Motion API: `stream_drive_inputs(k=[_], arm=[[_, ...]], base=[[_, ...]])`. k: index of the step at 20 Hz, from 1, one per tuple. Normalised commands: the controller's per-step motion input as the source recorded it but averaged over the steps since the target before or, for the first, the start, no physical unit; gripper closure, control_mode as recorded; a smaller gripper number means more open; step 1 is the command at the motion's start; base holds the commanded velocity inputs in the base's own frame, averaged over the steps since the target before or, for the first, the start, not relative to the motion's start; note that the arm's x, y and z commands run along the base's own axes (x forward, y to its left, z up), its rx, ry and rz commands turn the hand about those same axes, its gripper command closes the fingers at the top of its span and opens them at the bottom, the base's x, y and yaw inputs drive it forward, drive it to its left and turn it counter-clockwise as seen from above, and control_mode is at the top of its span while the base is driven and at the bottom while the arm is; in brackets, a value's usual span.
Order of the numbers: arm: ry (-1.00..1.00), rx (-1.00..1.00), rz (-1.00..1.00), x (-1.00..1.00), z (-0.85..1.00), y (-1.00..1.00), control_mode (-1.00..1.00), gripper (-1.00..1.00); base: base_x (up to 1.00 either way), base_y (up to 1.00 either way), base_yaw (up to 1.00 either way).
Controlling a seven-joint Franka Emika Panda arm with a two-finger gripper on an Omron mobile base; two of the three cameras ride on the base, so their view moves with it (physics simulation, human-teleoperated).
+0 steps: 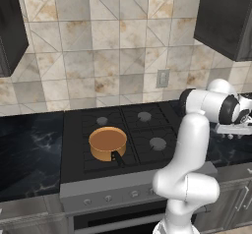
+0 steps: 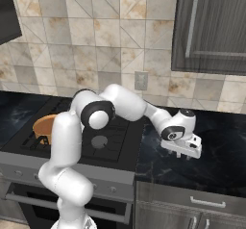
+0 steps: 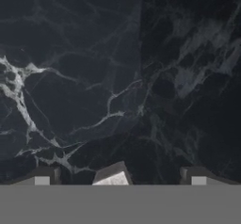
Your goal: Pick up the sugar cube(s) and place them in the saucepan with hot chocolate.
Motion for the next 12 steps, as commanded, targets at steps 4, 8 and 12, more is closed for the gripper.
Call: stream_drive_inputs(k=[4,8,12], arm=[[0.02,0.0,0.0,0.0,-0.06,0.01,-1.0,-1.0],[0.01,0.0,0.0,0.0,-0.08,0.02,-1.0,-1.0],[0.02,0.0,0.0,0.0,-0.02,0.0,-1.0,-1.0]], base=[[0.0,0.0,0.0],[0.0,0.0,0.0],[0.0,0.0,0.0]])
